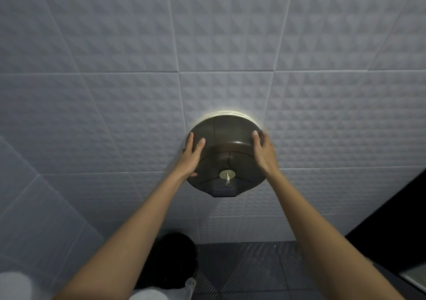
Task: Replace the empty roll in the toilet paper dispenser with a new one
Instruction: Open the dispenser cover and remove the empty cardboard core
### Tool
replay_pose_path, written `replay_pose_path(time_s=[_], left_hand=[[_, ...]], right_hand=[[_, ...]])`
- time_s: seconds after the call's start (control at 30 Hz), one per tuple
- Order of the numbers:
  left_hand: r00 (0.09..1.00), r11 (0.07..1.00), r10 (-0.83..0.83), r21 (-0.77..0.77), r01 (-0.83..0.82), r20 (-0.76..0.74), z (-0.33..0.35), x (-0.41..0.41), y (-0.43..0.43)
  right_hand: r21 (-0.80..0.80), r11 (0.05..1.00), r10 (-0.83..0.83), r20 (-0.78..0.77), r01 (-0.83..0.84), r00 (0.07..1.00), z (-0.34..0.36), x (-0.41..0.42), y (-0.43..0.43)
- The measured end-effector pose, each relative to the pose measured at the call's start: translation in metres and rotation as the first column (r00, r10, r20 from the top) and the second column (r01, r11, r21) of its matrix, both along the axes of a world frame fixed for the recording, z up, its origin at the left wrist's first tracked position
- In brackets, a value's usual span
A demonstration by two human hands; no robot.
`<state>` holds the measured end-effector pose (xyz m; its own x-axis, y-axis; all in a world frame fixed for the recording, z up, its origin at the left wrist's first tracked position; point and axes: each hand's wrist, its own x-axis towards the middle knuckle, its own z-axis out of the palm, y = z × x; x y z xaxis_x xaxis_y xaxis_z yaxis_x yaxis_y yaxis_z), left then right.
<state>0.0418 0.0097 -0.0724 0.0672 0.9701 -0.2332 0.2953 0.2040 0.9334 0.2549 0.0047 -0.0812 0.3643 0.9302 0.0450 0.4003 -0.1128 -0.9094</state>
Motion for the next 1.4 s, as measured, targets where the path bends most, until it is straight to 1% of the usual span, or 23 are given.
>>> replay_pose_path(time_s=[0.1, 0.17, 0.27, 0.33, 0.4, 0.5, 0.53, 0.6, 0.67, 0.77, 0.83, 0.9, 0.93, 1.0, 1.03, 1.07, 1.13, 1.2, 1.4], left_hand=[[1.000, 1.000, 0.025, 0.006, -0.025, 0.012, -0.014, -0.003, -0.014], [0.995, 0.996, 0.079, -0.036, -0.077, 0.053, -0.022, -0.003, -0.022], [0.970, 0.963, 0.196, -0.216, -0.163, 0.141, -0.034, 0.000, -0.029], [0.946, 0.930, 0.275, -0.296, -0.217, 0.169, -0.042, 0.002, -0.036], [0.933, 0.910, 0.317, -0.333, -0.249, 0.170, -0.044, 0.005, -0.040], [0.930, 0.902, 0.331, -0.345, -0.260, 0.163, -0.052, 0.008, -0.044], [0.933, 0.903, 0.326, -0.343, -0.259, 0.153, -0.056, 0.009, -0.046], [0.958, 0.919, 0.277, -0.311, -0.242, 0.073, -0.067, 0.007, -0.055], [0.980, 0.945, 0.201, -0.263, -0.194, -0.002, -0.084, 0.003, -0.065], [0.993, 0.974, 0.055, -0.211, -0.076, -0.102, -0.106, -0.006, -0.081], [0.978, 0.978, -0.046, -0.207, 0.003, -0.202, -0.120, -0.013, -0.088], [0.925, 0.979, -0.119, -0.197, 0.049, -0.362, -0.130, -0.018, -0.095], [0.880, 0.978, -0.152, -0.194, 0.069, -0.451, -0.135, -0.018, -0.097], [0.762, 0.975, -0.203, -0.197, 0.101, -0.615, -0.140, -0.019, -0.099], [0.710, 0.973, -0.222, -0.204, 0.112, -0.668, -0.144, -0.019, -0.100], [0.667, 0.971, -0.235, -0.206, 0.124, -0.707, -0.148, -0.019, -0.102], [0.604, 0.966, -0.257, -0.212, 0.147, -0.754, -0.157, -0.020, -0.105], [0.567, 0.965, -0.263, -0.208, 0.161, -0.781, -0.165, -0.020, -0.106], [0.561, 0.970, -0.241, -0.193, 0.146, -0.792, -0.179, -0.016, -0.106]], right_hand=[[-0.061, 0.998, 0.024, 0.007, -0.024, 1.000, -0.003, 0.000, -0.011], [-0.088, 0.996, 0.032, 0.010, -0.031, 0.999, -0.005, -0.001, -0.020], [-0.122, 0.992, 0.026, -0.018, -0.028, 0.999, -0.007, -0.002, -0.032], [-0.182, 0.983, 0.019, -0.003, -0.019, 1.000, -0.012, -0.001, -0.037], [-0.273, 0.962, 0.028, 0.022, -0.021, 0.999, -0.010, 0.005, -0.038], [-0.481, 0.874, 0.042, -0.071, -0.071, 0.997, -0.010, 0.021, -0.036], [-0.525, 0.845, 0.056, -0.099, -0.100, 0.993, -0.010, 0.026, -0.038], [-0.586, 0.799, 0.101, -0.088, -0.133, 0.991, -0.017, 0.033, -0.042], [-0.600, 0.788, 0.158, -0.019, -0.138, 0.987, -0.029, 0.030, -0.056], [-0.517, 0.843, 0.153, -0.026, -0.144, 0.988, -0.063, 0.022, -0.078], [-0.465, 0.873, 0.157, -0.018, -0.147, 0.987, -0.092, 0.021, -0.086], [-0.409, 0.903, 0.152, 0.008, -0.135, 0.988, -0.119, 0.020, -0.089], [-0.385, 0.915, 0.146, 0.037, -0.120, 0.989, -0.144, 0.024, -0.084], [-0.370, 0.926, 0.120, 0.102, -0.074, 0.988, -0.164, 0.020, -0.085], [-0.363, 0.930, 0.117, 0.147, -0.056, 0.982, -0.175, 0.021, -0.085], [-0.363, 0.930, 0.125, 0.177, -0.054, 0.976, -0.171, 0.017, -0.091], [-0.404, 0.912, 0.172, 0.222, -0.071, 0.960, -0.157, 0.008, -0.104], [-0.452, 0.888, 0.229, 0.267, -0.088, 0.936, -0.156, 0.005, -0.109], [-0.476, 0.875, 0.262, 0.314, -0.088, 0.913, -0.170, 0.008, -0.107]])
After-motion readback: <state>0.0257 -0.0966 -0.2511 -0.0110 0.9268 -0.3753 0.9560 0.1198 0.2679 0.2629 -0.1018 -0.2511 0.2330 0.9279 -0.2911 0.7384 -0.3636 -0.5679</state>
